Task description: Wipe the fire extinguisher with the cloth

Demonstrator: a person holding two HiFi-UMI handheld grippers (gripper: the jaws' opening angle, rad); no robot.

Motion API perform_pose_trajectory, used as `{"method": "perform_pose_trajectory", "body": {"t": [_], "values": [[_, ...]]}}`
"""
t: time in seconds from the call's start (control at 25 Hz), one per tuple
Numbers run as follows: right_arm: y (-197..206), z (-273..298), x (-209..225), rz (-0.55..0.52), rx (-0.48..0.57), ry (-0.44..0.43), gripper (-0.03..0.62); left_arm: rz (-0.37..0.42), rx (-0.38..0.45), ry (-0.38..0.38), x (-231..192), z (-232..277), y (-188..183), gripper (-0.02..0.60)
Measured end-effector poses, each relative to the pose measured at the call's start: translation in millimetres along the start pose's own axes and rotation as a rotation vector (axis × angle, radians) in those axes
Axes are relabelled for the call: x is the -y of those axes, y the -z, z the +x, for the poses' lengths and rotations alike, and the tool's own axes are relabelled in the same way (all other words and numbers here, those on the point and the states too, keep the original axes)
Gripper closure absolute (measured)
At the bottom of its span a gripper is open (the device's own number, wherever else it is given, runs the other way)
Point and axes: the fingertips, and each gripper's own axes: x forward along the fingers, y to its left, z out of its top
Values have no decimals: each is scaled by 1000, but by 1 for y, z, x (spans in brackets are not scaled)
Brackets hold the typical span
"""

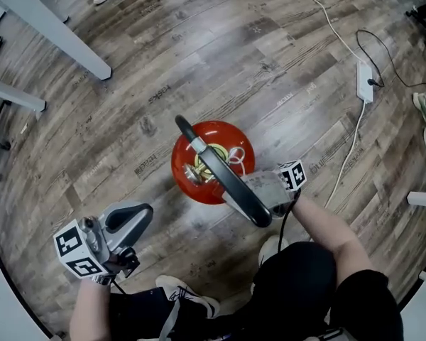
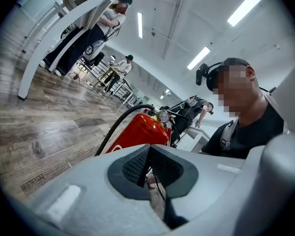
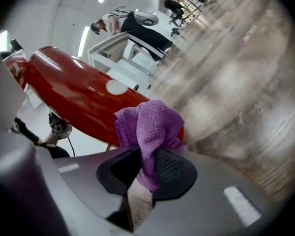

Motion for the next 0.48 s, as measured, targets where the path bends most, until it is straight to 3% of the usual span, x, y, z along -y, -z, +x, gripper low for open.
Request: {"method": "perform_pose_trajectory", "body": {"t": [0.12, 0.2, 0.36, 0.48], "values": [[9, 8, 10, 114, 20, -21, 520, 2, -10, -11, 0, -1, 4, 580], [8, 6, 5, 134, 33, -25, 522, 4, -18, -14, 2, -2, 6, 580], [-11, -18, -30, 68, 78, -63, 523, 16, 2, -1, 7, -1, -1, 580], [-49, -54, -100, -26, 149, -175, 522, 29, 4, 22, 11, 3, -4, 580]]}}
